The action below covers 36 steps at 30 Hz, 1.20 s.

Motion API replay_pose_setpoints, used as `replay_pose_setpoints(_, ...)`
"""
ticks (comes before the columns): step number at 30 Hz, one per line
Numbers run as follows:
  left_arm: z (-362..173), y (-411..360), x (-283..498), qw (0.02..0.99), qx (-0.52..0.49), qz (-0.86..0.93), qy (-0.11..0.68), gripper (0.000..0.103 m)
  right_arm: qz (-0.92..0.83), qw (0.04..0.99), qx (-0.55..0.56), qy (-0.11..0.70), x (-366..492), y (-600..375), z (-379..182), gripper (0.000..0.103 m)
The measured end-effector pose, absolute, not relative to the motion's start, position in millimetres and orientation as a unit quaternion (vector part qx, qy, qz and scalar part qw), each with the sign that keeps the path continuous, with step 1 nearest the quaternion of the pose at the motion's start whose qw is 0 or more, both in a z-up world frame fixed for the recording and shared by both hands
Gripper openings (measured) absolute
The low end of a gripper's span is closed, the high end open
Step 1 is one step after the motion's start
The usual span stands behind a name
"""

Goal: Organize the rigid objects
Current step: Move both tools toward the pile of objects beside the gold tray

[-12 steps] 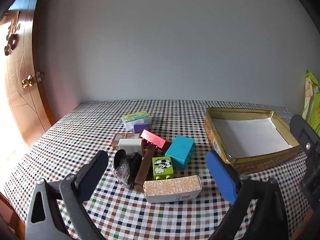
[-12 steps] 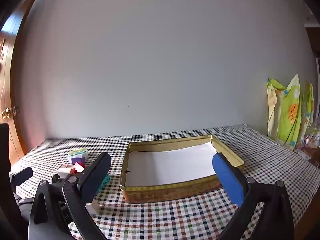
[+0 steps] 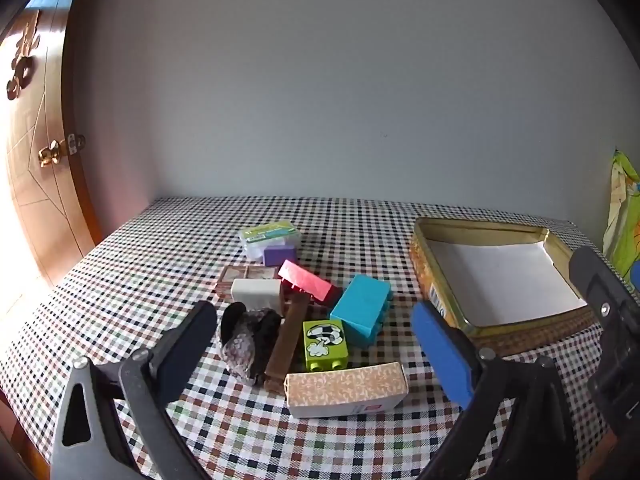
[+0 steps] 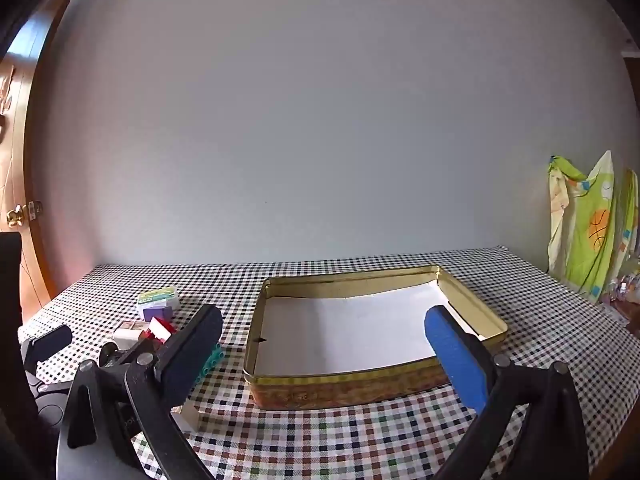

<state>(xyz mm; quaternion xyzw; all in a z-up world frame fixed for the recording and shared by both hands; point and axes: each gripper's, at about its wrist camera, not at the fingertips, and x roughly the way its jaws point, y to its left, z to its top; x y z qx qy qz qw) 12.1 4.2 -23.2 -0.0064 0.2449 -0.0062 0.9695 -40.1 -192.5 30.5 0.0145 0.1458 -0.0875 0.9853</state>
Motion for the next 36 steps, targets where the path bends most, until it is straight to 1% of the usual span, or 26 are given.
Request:
replay_pose_setpoints(6, -28.3, 9.9, 9.5, 0.966, -0.005, 0.001, 0.259, 0.100, -0.076, 0.985, 0.020, 0.156, -34.1, -189.7, 28.5, 0.102)
replay_pose_setpoints(13, -25.9, 21.0, 13.7, 0.962, 0.000, 0.010, 0.272, 0.100, -0.055, 0.984, 0.070, 0.155, -41.0, -193.2, 27.5, 0.102)
replay_pose_setpoints(21, -29.9, 27.0, 22.5, 0.956, 0.006, 0.015, 0.294, 0.100, -0.047, 0.982, 0.045, 0.178, -43.5, -165.9, 13.4, 0.102)
replay_pose_setpoints(30, -31.6, 34.9, 24.9, 0.953, 0.004, 0.027, 0.302, 0.100, -0.038, 0.982, 0.029, 0.185, -39.5, -160.8, 17.0, 0.101)
replay_pose_setpoints(33, -31.6, 36.0, 24.4, 0.953, 0.007, 0.027, 0.302, 0.100, -0.032, 0.980, 0.031, 0.193, -37.2, -162.2, 16.8, 0.095)
replay_pose_setpoints(35, -31.9, 36.9, 23.6, 0.953, 0.010, 0.028, 0.302, 0.100, -0.027, 0.979, 0.034, 0.199, -35.2, -161.2, 15.4, 0.087)
replay_pose_setpoints(36, -32.1, 38.6, 23.5, 0.953, 0.012, 0.030, 0.303, 0.100, -0.023, 0.978, 0.036, 0.205, -33.6, -161.6, 14.0, 0.086)
